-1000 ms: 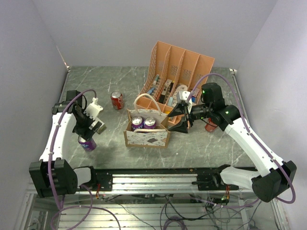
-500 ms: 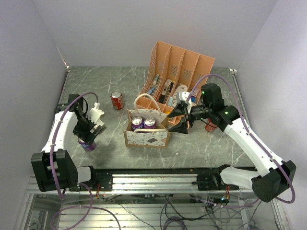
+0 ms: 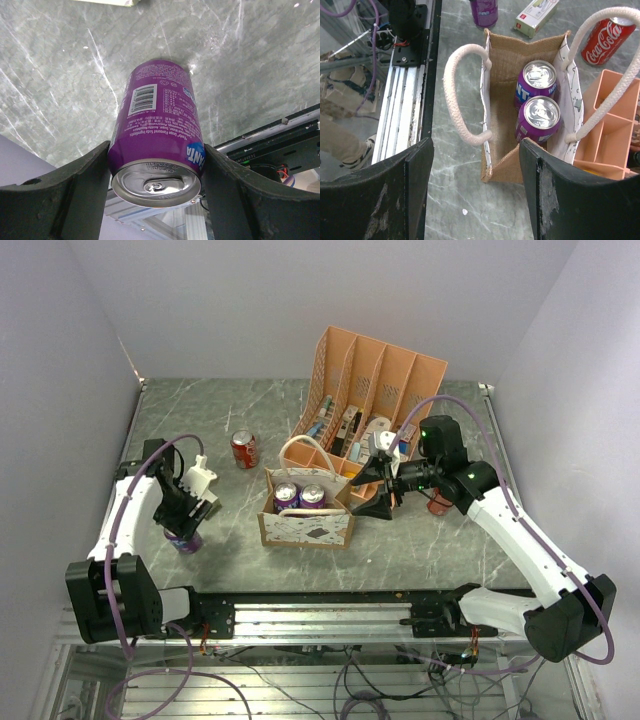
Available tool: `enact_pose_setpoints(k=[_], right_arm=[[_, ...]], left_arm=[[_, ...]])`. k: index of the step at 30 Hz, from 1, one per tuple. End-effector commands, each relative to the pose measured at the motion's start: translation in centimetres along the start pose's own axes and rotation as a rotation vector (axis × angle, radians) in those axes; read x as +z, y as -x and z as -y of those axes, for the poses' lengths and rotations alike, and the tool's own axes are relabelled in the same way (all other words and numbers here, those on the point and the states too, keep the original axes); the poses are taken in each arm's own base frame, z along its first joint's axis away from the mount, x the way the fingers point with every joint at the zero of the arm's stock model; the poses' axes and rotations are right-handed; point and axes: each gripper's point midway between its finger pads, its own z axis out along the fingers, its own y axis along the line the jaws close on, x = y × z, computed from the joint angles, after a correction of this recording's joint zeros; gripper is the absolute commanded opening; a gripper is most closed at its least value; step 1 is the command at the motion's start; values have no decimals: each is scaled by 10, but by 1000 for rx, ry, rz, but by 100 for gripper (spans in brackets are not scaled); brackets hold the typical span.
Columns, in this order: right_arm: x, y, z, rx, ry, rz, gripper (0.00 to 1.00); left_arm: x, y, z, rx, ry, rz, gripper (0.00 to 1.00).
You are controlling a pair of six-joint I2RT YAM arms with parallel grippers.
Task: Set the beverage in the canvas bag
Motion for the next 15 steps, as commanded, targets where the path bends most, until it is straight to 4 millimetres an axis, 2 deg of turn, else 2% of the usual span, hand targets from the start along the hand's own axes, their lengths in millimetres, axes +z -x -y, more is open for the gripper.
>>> enact_pose_setpoints(k=[1,10,15], right_arm=[[-1,2,0,-7,5,16,69],[6,-1,-13,11,100,43,69],[13,-3,-22,4,155,41,67]], left_arm=[[-13,14,-1,-14,12,90,58],[-28,23,0,-16,-11,109,29],[-53,40,1,3,-10,191,19]])
